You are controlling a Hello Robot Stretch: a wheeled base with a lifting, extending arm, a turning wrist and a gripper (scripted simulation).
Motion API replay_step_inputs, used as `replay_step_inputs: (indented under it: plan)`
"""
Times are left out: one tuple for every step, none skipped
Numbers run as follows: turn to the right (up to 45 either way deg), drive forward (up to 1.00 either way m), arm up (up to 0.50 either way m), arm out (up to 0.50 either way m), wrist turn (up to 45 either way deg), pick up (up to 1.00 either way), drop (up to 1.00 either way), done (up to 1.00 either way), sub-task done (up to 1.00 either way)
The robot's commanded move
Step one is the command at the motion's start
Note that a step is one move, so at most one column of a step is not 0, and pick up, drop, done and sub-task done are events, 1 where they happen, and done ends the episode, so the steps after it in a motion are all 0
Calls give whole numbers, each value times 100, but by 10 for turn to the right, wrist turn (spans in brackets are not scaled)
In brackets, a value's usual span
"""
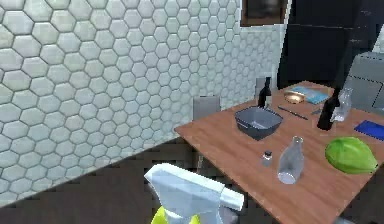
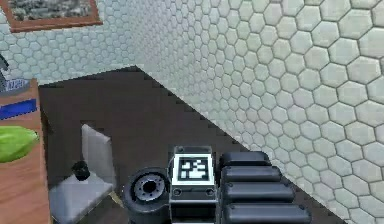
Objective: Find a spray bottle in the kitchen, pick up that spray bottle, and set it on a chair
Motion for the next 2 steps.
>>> replay_step_inputs:
  plan:
    - [450,0,0,0,0,0,0,0,0]
    - [90,0,0,0,0,0,0,0,0]
